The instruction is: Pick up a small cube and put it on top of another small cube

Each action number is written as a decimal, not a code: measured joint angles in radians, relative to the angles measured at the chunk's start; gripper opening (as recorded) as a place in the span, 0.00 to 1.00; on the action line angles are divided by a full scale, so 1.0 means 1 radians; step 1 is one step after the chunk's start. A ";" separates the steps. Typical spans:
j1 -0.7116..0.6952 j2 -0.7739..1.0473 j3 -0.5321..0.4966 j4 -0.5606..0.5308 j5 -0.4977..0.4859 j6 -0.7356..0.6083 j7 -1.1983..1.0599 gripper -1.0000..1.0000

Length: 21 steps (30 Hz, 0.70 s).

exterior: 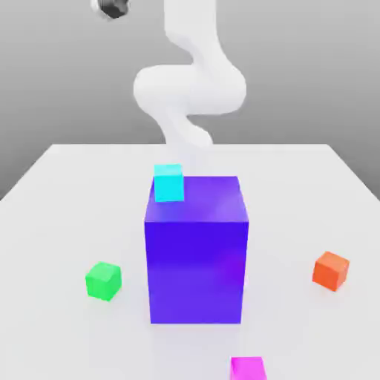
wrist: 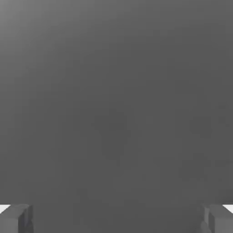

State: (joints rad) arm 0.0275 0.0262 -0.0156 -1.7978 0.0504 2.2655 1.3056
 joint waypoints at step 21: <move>0.131 0.408 -0.022 -0.213 0.036 -0.076 0.625 0.50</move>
State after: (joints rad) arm 0.1589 0.4339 -0.0375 -2.0108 0.0864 2.1898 1.9309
